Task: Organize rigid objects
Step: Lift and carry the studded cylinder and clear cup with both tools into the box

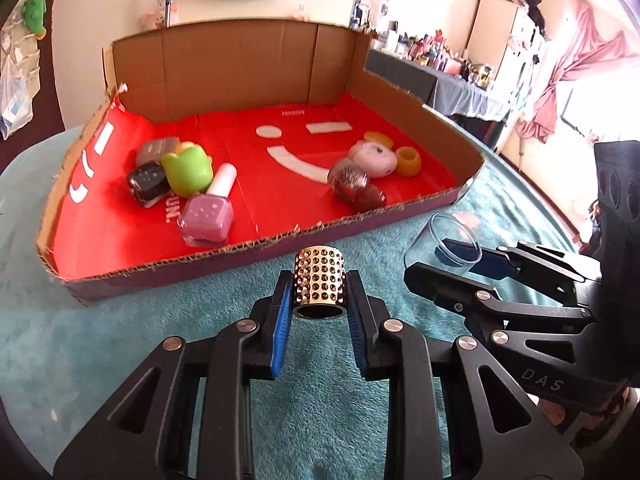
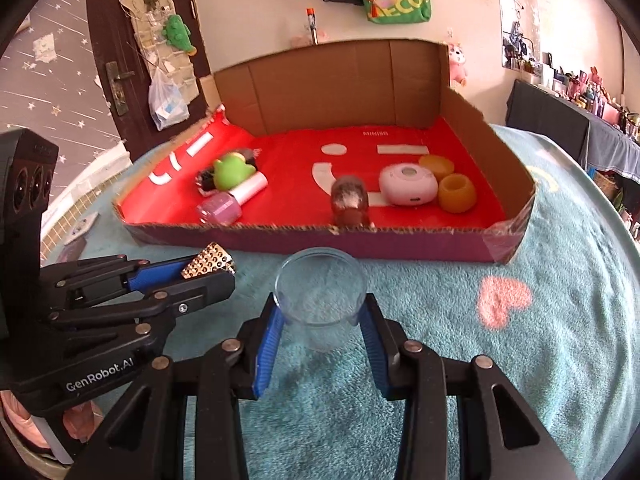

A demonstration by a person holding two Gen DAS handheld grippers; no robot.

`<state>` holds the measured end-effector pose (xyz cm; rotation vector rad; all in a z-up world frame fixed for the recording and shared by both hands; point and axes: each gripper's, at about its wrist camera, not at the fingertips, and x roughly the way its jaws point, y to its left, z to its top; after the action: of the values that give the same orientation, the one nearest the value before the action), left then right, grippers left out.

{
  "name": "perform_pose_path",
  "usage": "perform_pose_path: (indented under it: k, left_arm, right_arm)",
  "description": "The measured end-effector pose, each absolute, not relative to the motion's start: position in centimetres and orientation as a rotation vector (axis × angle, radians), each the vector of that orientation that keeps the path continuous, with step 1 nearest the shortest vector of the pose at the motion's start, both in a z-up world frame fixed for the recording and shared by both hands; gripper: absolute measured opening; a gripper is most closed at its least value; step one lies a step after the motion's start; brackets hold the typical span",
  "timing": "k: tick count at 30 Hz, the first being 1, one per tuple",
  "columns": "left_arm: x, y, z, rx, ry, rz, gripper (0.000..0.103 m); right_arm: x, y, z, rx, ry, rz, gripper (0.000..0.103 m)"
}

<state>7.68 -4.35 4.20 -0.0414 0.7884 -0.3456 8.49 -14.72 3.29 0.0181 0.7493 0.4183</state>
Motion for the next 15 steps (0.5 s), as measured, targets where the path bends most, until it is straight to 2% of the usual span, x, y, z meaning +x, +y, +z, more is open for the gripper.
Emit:
perform_pose_path:
  k: [15]
  left_arm:
    - [8.5, -3.4, 7.3, -0.053, 0.728, -0.351, 0.024]
  right_arm:
    - [9.3, -14.6, 7.1, 0.043, 0.695, 0.48, 0.041]
